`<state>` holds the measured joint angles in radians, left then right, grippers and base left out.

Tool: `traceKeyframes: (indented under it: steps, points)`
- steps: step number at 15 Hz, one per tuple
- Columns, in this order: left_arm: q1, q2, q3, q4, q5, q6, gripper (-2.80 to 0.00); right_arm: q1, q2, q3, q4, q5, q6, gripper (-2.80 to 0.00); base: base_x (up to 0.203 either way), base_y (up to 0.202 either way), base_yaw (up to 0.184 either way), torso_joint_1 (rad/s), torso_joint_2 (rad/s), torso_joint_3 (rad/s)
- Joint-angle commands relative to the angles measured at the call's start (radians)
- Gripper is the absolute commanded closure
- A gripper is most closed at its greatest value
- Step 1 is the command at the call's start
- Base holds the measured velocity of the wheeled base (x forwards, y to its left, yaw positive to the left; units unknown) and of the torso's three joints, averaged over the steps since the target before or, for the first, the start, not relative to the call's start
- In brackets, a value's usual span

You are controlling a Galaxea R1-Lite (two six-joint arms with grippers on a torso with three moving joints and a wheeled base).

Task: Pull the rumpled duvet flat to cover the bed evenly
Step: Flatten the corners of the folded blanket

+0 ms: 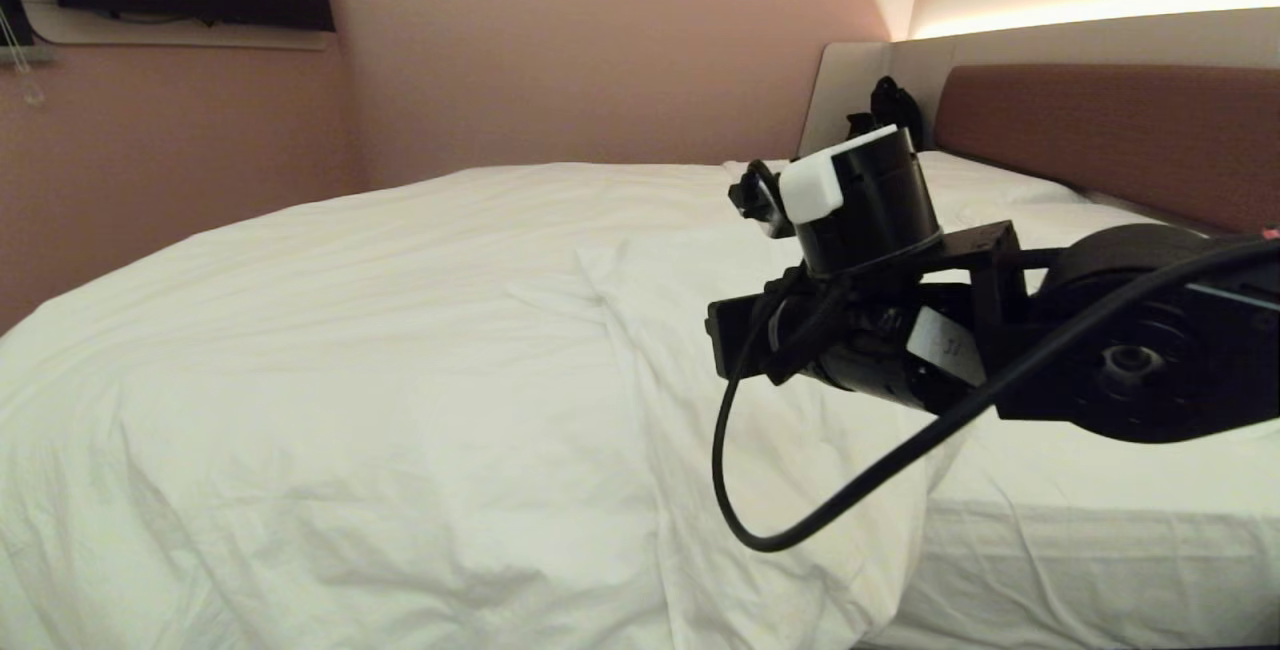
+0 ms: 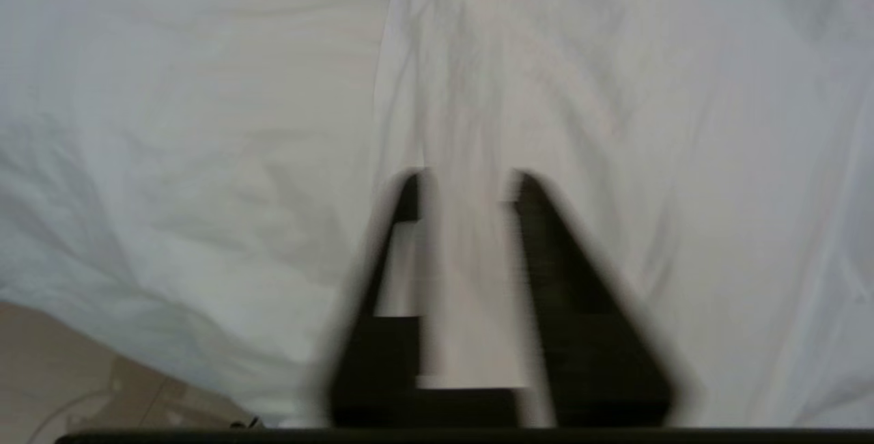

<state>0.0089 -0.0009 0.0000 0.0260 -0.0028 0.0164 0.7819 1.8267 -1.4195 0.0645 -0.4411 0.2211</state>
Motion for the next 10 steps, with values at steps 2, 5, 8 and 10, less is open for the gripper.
traceKeyframes:
  steps: [2,5,8,10]
  points:
    - [0.0,0.001,0.0,0.0,0.0,0.0,0.0,-0.025,0.177,-0.133,-0.006,0.0,-0.053,0.0,0.0,0.0,0.0,0.0,0.0,0.0]
    - [0.0,0.001,0.0,0.0,0.0,0.0,0.0,-0.05,0.325,-0.281,-0.008,0.009,-0.071,0.0,0.0,0.0,0.0,0.0,0.0,0.0]
    - [0.001,0.001,0.0,0.0,0.0,0.0,0.0,-0.067,0.431,-0.391,-0.007,0.024,-0.08,0.0,0.0,0.0,0.0,0.0,0.0,0.0]
    - [0.0,0.001,0.0,0.0,0.0,0.0,0.0,-0.08,0.514,-0.463,-0.005,0.027,-0.083,0.0,0.0,0.0,0.0,0.0,0.0,0.0]
